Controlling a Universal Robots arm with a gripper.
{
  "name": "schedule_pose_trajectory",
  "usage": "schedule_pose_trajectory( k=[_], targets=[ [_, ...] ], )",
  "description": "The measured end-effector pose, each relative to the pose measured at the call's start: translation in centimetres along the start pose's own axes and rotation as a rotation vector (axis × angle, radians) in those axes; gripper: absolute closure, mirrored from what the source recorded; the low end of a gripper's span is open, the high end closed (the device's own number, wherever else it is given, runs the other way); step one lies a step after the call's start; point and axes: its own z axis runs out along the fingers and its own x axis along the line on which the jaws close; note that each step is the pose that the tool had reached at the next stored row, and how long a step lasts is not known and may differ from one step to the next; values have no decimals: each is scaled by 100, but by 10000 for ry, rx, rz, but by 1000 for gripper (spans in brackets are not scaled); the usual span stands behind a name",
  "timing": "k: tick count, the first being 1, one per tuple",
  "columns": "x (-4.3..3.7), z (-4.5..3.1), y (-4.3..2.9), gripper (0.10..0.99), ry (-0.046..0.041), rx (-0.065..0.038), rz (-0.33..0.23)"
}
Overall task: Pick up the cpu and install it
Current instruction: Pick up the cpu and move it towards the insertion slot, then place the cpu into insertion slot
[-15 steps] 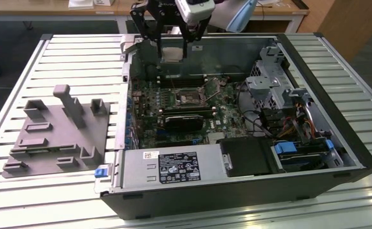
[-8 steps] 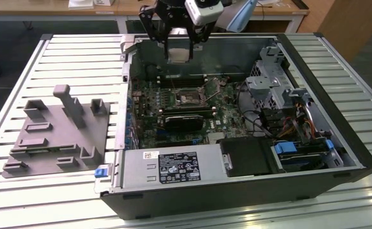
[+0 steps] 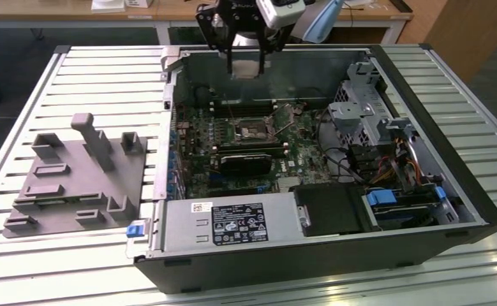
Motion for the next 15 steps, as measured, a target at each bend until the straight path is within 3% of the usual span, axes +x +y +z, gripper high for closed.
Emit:
schedule_pose_trajectory(
  k=[10, 15],
  targets=[
    [-33, 30, 31, 549, 4, -6, 59],
    [-33, 37, 31, 549, -37, 14, 950]
  ],
)
